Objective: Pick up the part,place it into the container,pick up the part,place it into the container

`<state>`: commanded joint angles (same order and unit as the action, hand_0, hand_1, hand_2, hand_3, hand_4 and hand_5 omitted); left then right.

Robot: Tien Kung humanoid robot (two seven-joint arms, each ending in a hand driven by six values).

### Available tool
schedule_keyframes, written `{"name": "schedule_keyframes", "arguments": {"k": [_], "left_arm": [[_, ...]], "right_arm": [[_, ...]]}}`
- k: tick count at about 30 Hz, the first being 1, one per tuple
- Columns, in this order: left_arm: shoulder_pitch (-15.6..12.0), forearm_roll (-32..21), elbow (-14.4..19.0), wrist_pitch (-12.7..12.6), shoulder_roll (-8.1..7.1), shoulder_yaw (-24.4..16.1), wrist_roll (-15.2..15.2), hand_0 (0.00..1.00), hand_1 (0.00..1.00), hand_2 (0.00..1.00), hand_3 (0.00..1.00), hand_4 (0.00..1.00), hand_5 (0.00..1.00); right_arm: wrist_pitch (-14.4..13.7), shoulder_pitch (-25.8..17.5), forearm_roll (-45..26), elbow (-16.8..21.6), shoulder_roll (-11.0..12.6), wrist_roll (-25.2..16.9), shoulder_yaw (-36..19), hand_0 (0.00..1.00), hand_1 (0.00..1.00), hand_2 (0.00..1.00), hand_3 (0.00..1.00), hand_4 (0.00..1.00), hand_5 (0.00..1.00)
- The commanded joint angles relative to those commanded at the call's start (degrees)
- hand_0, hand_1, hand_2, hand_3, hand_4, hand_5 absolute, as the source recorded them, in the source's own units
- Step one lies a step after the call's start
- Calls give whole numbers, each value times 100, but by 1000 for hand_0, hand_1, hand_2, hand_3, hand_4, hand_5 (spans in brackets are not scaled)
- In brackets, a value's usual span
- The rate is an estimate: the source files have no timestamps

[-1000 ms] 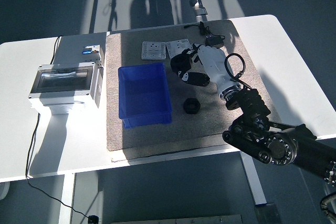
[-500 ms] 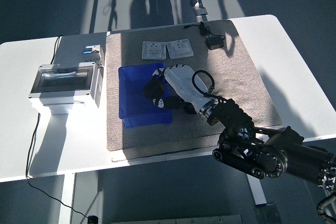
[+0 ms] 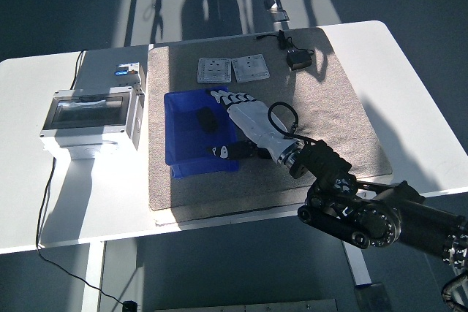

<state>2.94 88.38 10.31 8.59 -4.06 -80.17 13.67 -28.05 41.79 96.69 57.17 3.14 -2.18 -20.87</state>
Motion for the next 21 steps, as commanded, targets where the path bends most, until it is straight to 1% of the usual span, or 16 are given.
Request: {"name": "schedule_keyframes", "arguments": {"k": [1, 2, 3, 4, 6, 7, 8, 9, 11, 13, 14, 15, 19, 20, 21], "left_arm": [[5, 19, 0, 2, -1, -7, -5, 710, 697, 646, 377, 808, 998], [6, 21, 0, 1, 0, -4, -11, 710, 697, 643, 375, 807, 998], [1, -7, 0, -4, 4, 12, -19, 710, 697, 643, 375, 807, 998], [-8, -50, 0, -12, 8, 32, -28, 710, 697, 643, 375, 807, 998], [-60, -214, 0, -47, 2, 82, -61, 710, 697, 643, 375, 807, 998], [-75, -241, 0, -56, -3, 72, -68, 710, 697, 643, 375, 807, 998], [-78, -224, 0, -62, -7, 41, -74, 710, 697, 643, 372, 804, 998], [-73, -188, 0, -64, -7, 18, -81, 710, 697, 643, 372, 804, 998], [-54, -118, 0, -70, -2, -3, -95, 710, 697, 643, 372, 804, 998], [-46, -98, 0, -80, 5, -3, -104, 710, 697, 643, 372, 804, 998], [-45, -95, 0, -85, 7, -4, -108, 709, 696, 642, 365, 803, 998], [-45, -90, 0, -90, 8, -7, -112, 709, 696, 642, 365, 803, 998], [-35, -73, 0, -99, 7, -14, -125, 709, 696, 642, 365, 803, 998], [-33, -70, 0, -101, 8, -17, -129, 709, 696, 641, 364, 804, 998], [-31, -64, 0, -104, 9, -24, -138, 709, 696, 641, 364, 804, 998]], "right_arm": [[-108, -100, -121, 77, 65, 0, -127, 978, 996, 995, 998, 947, 472], [-229, -215, -151, 180, 148, 102, -262, 993, 998, 998, 998, 971, 479], [-317, -321, -75, 281, 236, 222, -389, 993, 998, 998, 998, 971, 479], [-334, -426, -4, 385, 324, 358, -512, 993, 998, 998, 998, 971, 479], [-83, -657, 213, 666, 577, 798, -805, 993, 998, 998, 998, 971, 479], [36, -713, 328, 785, 671, 1004, -902, 993, 998, 998, 998, 971, 479], [173, -753, 462, 918, 751, 1245, -952, 970, 960, 979, 998, 965, 458], [293, -772, 576, 1025, 793, 1451, -958, 970, 960, 979, 998, 965, 458], [555, -788, 801, 1192, 818, 1850, -912, 970, 960, 979, 998, 965, 458], [773, -770, 857, 1243, 801, 2185, -797, 970, 960, 979, 998, 965, 458], [890, -752, 857, 1256, 796, 2363, -729, 931, 856, 933, 998, 938, 376], [988, -730, 841, 1260, 793, 2514, -668, 931, 856, 933, 998, 938, 376], [1205, -649, 713, 1162, 767, 2985, -479, 931, 856, 933, 998, 938, 376], [1244, -632, 682, 1101, 749, 3087, -429, 852, 732, 824, 979, 944, 359], [1267, -617, 653, 1034, 730, 3150, -381, 852, 732, 824, 979, 944, 359]]}}
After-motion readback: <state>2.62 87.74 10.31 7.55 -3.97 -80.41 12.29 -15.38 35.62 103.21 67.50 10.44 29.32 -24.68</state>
